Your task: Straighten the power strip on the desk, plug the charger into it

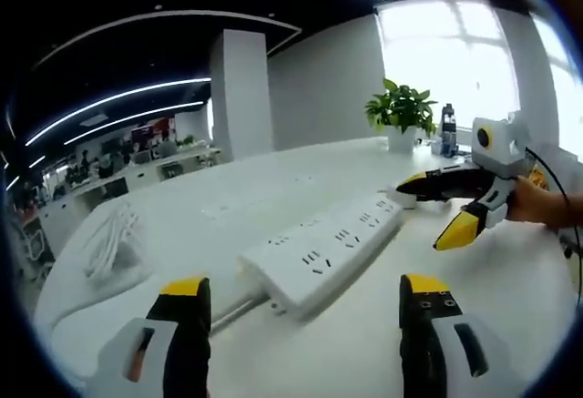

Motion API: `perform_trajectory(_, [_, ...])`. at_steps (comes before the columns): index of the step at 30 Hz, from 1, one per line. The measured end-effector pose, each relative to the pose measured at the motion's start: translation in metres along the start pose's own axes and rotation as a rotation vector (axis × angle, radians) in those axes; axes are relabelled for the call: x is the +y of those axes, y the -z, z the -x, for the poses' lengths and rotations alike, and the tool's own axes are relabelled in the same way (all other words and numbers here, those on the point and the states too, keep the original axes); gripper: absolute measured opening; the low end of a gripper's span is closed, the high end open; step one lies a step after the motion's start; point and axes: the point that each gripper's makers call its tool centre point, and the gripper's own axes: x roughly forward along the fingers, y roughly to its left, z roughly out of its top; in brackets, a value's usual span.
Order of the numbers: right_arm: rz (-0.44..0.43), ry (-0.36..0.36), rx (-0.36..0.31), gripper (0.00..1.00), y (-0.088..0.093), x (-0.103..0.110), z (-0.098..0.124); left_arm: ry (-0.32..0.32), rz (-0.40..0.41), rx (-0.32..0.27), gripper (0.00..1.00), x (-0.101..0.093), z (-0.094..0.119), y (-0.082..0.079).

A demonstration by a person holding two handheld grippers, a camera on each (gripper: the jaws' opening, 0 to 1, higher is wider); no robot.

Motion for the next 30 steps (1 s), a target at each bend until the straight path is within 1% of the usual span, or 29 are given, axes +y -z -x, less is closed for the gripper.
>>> perform_trajectory(4, [-0.02, -0.027, -0.023, 0.8, -0.01, 0.006, 0.006, 0.014, 0.001, -0.016, 0.9, -0.008, 0.009, -0.005])
perform_trajectory(8, [-0.031, -0.06, -0.04, 0.82, -0.018, 0.014, 0.014, 0.02, 0.006, -0.058, 0.92, -0.017, 0.019, -0.014])
perform_trajectory(12, [-0.04, -0.072, -0.064, 0.85, -0.024, 0.019, 0.023, 0.022, 0.004, -0.093, 0.95, -0.026, 0.028, -0.023])
perform_trajectory(18, [-0.042, -0.081, -0.087, 0.88, -0.029, 0.026, 0.037, 0.032, 0.003, -0.124, 0.99, -0.037, 0.039, -0.03])
perform_trajectory(23, [-0.045, -0.098, -0.101, 0.91, -0.033, 0.03, 0.046, 0.031, 0.002, -0.157, 0.99, -0.044, 0.047, -0.036])
perform_trajectory(26, [-0.044, -0.106, -0.111, 0.93, -0.035, 0.031, 0.05, 0.036, 0.001, -0.167, 0.99, -0.047, 0.05, -0.037])
perform_trajectory(30, [-0.041, -0.112, -0.105, 0.96, -0.033, 0.032, 0.054, 0.031, -0.009, -0.172, 0.99, -0.05, 0.054, -0.037])
